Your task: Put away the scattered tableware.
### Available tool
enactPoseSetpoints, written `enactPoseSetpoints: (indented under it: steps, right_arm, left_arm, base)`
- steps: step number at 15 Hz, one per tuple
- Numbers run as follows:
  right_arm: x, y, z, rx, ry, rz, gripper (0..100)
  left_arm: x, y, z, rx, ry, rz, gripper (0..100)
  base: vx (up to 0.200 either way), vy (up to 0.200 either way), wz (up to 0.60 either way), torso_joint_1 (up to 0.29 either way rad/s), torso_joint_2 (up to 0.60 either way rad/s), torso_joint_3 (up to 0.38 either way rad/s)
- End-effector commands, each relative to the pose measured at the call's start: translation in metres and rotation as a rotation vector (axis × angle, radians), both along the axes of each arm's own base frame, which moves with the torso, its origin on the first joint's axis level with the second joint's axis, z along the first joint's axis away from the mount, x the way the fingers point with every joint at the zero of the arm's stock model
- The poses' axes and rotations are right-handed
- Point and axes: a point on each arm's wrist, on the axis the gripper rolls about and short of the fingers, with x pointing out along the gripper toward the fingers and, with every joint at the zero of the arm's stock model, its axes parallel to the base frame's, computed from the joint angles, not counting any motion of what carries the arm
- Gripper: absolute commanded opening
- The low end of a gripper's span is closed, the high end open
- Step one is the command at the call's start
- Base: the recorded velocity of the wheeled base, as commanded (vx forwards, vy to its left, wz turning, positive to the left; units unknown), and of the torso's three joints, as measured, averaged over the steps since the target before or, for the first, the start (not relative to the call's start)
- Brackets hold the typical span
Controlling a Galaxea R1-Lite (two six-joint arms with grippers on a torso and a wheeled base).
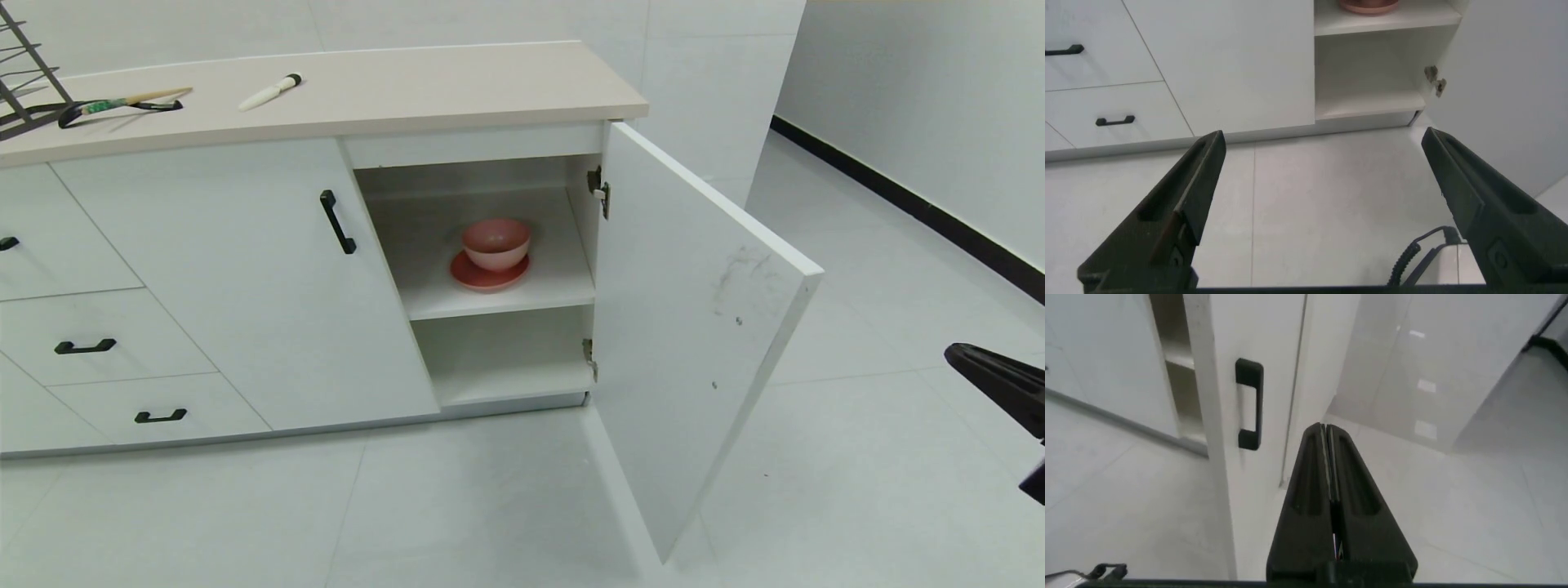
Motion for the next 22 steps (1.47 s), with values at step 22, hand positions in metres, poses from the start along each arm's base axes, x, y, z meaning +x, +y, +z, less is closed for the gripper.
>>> enactPoseSetpoints:
  steps: [22]
  right_arm:
    - [0.142, 0.089, -0.017, -0.014, 0.057, 0.344, 0]
  left_arm:
    - [0.000, 0.000, 0.000, -0.034, -0.002, 0.003, 100]
  base:
    - [0.000, 0.000, 0.00, 0.000, 0.00, 0.000]
